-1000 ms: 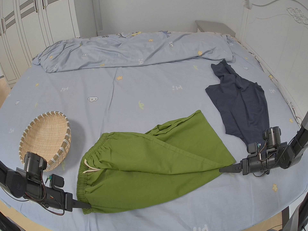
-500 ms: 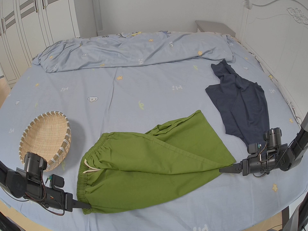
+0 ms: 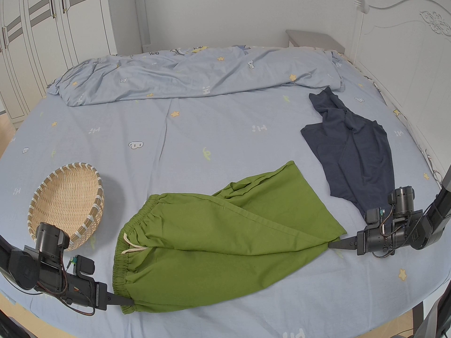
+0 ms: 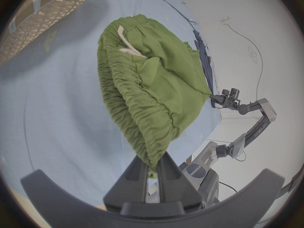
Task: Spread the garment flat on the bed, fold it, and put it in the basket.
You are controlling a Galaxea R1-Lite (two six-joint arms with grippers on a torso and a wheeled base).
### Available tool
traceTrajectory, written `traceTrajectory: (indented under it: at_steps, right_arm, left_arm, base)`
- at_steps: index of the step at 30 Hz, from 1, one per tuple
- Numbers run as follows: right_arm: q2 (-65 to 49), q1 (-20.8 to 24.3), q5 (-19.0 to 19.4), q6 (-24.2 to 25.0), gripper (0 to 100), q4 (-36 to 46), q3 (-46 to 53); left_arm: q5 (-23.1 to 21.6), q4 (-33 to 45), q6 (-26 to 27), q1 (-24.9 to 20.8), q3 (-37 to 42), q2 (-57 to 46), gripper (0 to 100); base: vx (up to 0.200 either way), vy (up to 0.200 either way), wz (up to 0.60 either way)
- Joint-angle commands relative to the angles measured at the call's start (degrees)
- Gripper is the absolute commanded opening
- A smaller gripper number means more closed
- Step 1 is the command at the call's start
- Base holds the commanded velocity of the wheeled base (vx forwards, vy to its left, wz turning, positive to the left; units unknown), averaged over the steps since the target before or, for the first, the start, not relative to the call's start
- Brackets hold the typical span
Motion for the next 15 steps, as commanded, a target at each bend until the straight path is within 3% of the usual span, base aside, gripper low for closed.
traceTrajectory:
  at_steps: [1,10,15]
  right_arm:
    - [0.06,0.02,0.11,0.02,0,-0.03,0.03]
    - [-0.02,0.02,0.11,0.02,0,0.06,0.03]
    - [-2.22,0.2,-0.68,0.11,0,0.15,2.93]
  left_arm:
    - [-0.01,-0.03,-0.01,0.0,0.0,0.02,0]
    - [-0.01,-0.03,-0.01,0.26,0.0,0.11,0]
    - [-0.1,0.14,-0.01,3.34,-0.35,0.02,0]
  base:
    - [0.0,0.0,0.0]
    - [0.0,0.0,0.0]
    - [0.0,0.0,0.0]
